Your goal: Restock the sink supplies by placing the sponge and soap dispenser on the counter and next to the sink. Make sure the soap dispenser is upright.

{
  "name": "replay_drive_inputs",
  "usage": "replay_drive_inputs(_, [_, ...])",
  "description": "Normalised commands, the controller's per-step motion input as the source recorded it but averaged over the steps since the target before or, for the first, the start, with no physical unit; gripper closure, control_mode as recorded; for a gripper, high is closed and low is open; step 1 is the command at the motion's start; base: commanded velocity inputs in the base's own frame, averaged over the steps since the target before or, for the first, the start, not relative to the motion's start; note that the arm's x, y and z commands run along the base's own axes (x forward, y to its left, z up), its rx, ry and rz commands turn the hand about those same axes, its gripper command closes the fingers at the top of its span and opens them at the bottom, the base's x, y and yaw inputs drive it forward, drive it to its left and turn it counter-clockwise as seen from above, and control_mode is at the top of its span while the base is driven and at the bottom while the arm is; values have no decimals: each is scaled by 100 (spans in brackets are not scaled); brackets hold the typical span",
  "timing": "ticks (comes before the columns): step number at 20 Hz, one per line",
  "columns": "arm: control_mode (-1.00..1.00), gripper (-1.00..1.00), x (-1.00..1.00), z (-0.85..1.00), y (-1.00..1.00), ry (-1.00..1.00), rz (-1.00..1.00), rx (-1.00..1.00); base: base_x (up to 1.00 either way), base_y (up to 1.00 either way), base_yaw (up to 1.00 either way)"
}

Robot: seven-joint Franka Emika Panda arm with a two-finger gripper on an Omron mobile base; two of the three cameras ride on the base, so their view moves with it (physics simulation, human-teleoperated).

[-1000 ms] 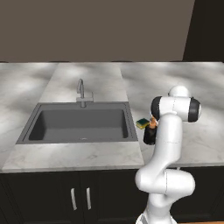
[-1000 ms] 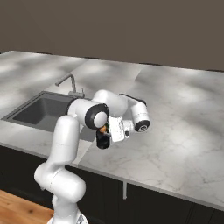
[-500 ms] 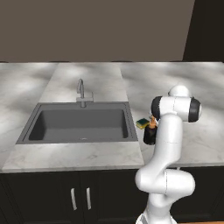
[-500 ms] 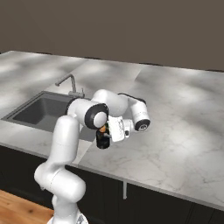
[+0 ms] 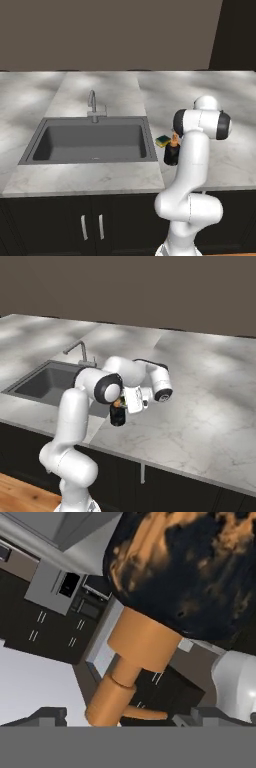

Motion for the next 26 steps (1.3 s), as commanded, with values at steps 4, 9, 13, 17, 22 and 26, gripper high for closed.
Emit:
replay_drive_inputs(4, [-100, -100, -12, 31, 0, 0, 0, 0, 0, 0, 0])
replay_drive_inputs(9, [-100, -100, -50, 43, 2, -11, -2, 0, 0, 0, 0])
replay_drive_inputs(13, [-100, -100, -76, 39, 14, -20, -1, -3, 0, 0, 0])
replay_drive_inputs(17, [-100, -100, -76, 45, 21, -20, -3, -3, 0, 0, 0])
replay_drive_inputs(22, [-100, -100, -74, 50, 25, -20, -3, -6, 0, 0, 0])
replay_drive_inputs(26, [-100, -100, -77, 44, 25, -20, -5, -6, 0, 0, 0])
